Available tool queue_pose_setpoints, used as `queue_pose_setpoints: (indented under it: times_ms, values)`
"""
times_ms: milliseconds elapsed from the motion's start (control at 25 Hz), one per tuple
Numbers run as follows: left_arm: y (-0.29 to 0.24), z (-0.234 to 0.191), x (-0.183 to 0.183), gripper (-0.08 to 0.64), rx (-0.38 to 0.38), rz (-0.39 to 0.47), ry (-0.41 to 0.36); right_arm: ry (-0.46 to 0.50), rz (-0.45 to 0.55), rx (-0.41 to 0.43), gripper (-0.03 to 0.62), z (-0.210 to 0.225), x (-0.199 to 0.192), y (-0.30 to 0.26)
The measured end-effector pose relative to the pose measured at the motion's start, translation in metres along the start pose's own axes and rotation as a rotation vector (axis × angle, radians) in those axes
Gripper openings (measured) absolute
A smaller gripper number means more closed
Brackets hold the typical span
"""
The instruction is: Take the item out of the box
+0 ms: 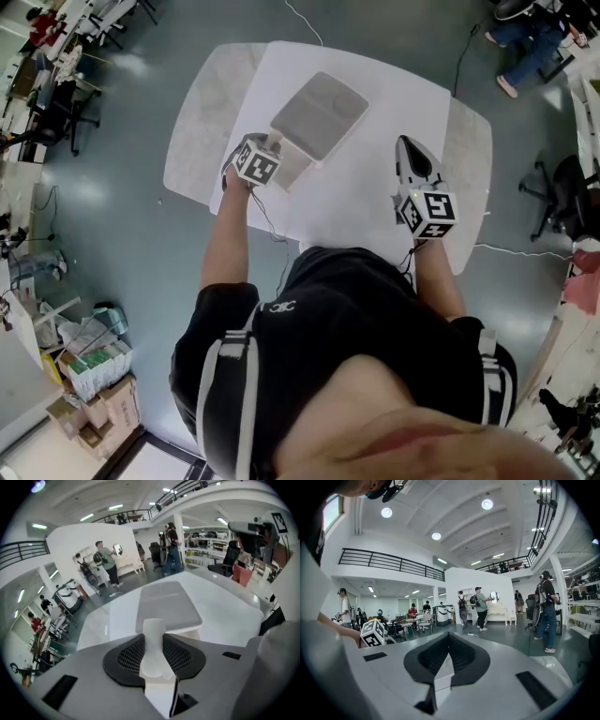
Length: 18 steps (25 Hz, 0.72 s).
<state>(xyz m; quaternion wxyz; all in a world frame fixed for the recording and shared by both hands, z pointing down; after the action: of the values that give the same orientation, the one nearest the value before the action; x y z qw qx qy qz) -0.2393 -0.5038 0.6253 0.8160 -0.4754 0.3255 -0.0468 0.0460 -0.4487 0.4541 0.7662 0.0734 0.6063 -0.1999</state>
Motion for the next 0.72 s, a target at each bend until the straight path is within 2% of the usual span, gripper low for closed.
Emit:
queue_pose_setpoints:
  times_ms: [400,600,720]
  values:
    - [0.114,-0.034,0.079,0.130,0.295,0.458,0.231,0.024,0.017,0.069,0.012,-0.026,0.008,-0.012]
    - [0.159,-0.029,0.115,0.130,0.374,0.644,0.337,0.032,0.045,0.083,0.012,-0.035,0.017,-0.018]
    - [0.179,-0.019,0.136,0.131,0.427,0.732,0.342,0.035,0.056,0.082,0.012,-0.035,0.022,-0.018]
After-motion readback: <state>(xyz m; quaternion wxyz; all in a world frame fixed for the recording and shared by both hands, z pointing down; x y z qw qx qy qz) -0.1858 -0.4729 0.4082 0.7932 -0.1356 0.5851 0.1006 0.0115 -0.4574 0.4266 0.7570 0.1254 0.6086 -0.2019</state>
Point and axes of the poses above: the fingertips, and each gripper's own axes: y backward along the fingers, z to its right, x out of its top, the point moved 1 cm from there along y, backward along the fingers, and after that the axes turned 12 degrees about -y, right-handed, at the moved point
